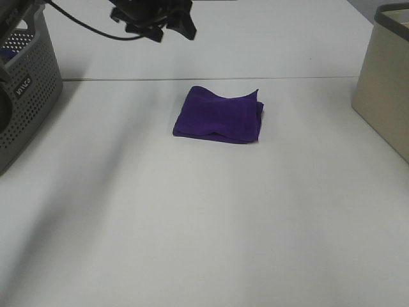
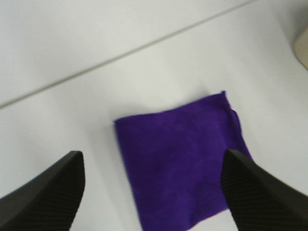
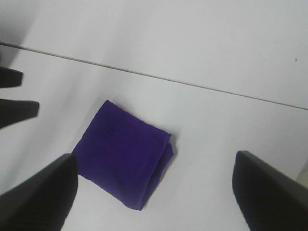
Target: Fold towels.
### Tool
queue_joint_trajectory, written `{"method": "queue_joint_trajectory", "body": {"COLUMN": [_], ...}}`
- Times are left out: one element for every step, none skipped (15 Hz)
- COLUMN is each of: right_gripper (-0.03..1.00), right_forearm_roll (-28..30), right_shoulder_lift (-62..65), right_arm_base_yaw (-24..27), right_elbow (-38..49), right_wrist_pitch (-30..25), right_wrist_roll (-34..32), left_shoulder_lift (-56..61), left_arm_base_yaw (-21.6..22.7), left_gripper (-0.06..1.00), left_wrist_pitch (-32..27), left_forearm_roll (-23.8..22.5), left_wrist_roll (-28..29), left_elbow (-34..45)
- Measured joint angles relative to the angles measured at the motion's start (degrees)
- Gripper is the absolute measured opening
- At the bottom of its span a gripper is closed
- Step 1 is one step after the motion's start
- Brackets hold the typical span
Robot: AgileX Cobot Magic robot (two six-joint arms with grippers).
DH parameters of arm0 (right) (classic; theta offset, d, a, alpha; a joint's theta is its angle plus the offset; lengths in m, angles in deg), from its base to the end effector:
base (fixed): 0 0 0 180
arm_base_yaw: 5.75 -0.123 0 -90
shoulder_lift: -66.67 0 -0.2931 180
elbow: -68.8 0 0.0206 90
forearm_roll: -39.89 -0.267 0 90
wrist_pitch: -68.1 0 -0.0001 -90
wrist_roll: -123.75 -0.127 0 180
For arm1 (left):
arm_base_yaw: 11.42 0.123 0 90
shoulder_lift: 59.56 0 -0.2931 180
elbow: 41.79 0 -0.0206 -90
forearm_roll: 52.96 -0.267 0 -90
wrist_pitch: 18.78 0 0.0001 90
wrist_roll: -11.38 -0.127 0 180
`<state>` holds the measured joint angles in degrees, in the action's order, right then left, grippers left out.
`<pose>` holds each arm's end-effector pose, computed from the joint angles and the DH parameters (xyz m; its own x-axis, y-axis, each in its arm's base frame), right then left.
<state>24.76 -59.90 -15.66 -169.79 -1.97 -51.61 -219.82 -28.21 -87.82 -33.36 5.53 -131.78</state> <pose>0.4849 0.1164 0.3869 -0.7286 -0.1165 -0.6749 -0.3225 0.9277 0.1880 0.5635 -0.2116 0.2416 -0.7245 0.1942 -0.6613 0.4568 0.8538 -0.2497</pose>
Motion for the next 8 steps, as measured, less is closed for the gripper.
{"method": "queue_joint_trajectory", "body": {"right_gripper": [0.85, 0.85, 0.85, 0.85, 0.85, 0.85, 0.85, 0.85], "right_forearm_roll": [1.6, 3.1, 3.7, 4.1, 4.3, 4.9, 5.2, 6.1], "right_shoulder_lift": [1.1, 2.5, 3.6, 5.2, 7.6, 10.5, 11.9, 15.6], "right_arm_base_yaw": [0.2, 1.5, 3.4, 6.1, 8.8, 11.1, 11.8, 13.1], "right_elbow": [0.0, 0.4, 1.6, 3.5, 6.1, 10.0, 12.2, 17.2], "right_wrist_pitch": [0.0, 0.1, 0.1, 0.1, 0.1, 0.1, 0.2, 0.1], "right_wrist_roll": [-0.1, -1.2, -1.5, -1.5, -1.5, -1.5, -1.5, -1.2], "left_shoulder_lift": [1.5, 3.7, 4.7, 5.7, 6.9, 8.6, 9.9, 12.8], "left_arm_base_yaw": [0.0, -0.1, 0.5, 1.9, 4.2, 6.6, 7.6, 9.6], "left_gripper": [0.71, 0.71, 0.71, 0.71, 0.71, 0.71, 0.71, 0.71], "left_wrist_pitch": [-0.2, -0.3, -0.4, -0.5, -0.5, -0.6, -0.6, -0.6], "left_forearm_roll": [-4.2, -11.7, -16.0, -18.3, -18.9, -18.4, -18.0, -17.4], "left_wrist_roll": [1.4, 2.9, 4.1, 5.2, 5.8, 5.8, 5.3, 4.5], "left_elbow": [-0.6, -1.0, -1.0, -1.0, -0.9, 0.1, 1.2, 4.5]}}
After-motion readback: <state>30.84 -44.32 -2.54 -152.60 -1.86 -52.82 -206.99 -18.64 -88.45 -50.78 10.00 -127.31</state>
